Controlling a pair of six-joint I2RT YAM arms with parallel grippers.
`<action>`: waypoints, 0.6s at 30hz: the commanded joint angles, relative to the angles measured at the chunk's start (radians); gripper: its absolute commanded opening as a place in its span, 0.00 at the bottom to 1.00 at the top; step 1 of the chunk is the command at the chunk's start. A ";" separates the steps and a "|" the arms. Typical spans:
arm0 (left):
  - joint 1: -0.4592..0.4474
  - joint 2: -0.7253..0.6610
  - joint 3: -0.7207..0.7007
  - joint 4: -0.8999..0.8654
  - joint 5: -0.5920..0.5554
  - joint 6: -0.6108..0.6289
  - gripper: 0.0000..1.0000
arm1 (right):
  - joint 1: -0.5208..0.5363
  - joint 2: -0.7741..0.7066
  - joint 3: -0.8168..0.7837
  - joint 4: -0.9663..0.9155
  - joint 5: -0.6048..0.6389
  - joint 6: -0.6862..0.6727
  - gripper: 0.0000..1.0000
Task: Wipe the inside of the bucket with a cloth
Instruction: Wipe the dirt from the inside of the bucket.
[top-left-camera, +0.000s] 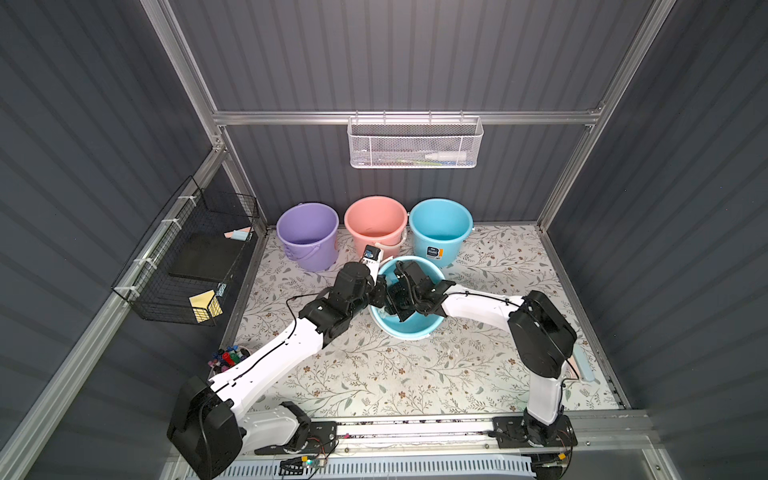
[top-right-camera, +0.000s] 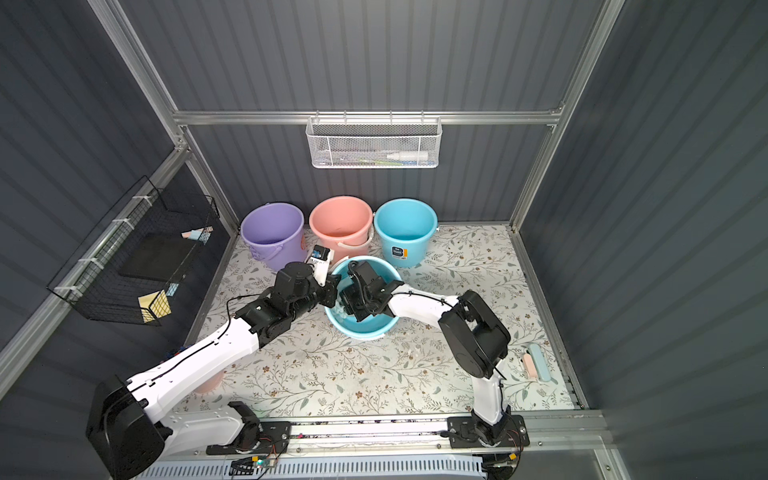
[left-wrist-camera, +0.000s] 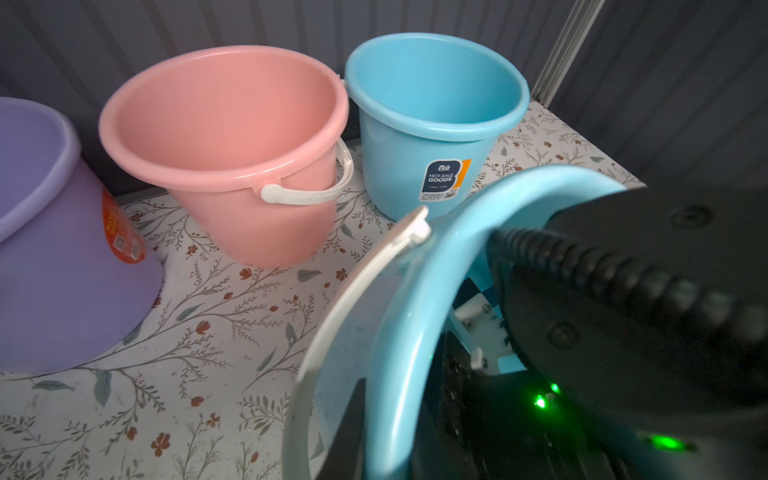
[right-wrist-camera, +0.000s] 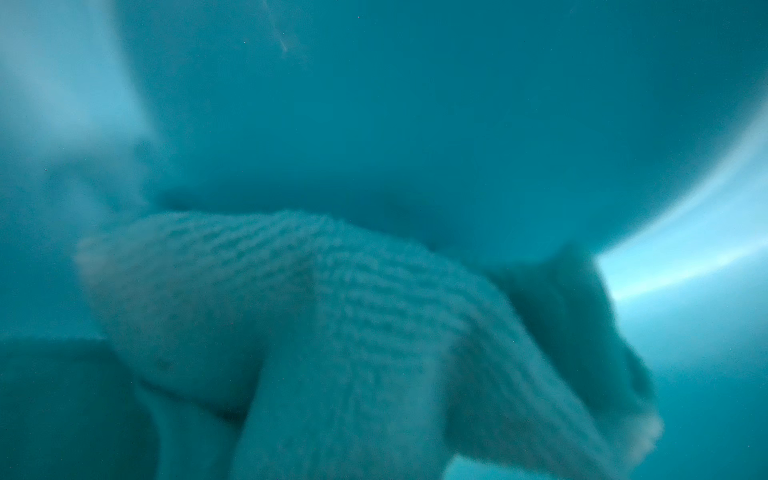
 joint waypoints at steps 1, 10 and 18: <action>-0.028 -0.042 0.012 -0.017 0.097 0.032 0.00 | -0.036 0.077 0.037 -0.036 0.113 0.072 0.00; -0.028 -0.030 0.014 -0.021 0.100 0.031 0.00 | -0.033 0.074 0.072 -0.129 0.153 -0.037 0.00; -0.028 -0.022 0.014 -0.023 0.089 0.035 0.00 | 0.019 -0.138 0.004 -0.299 0.197 -0.138 0.00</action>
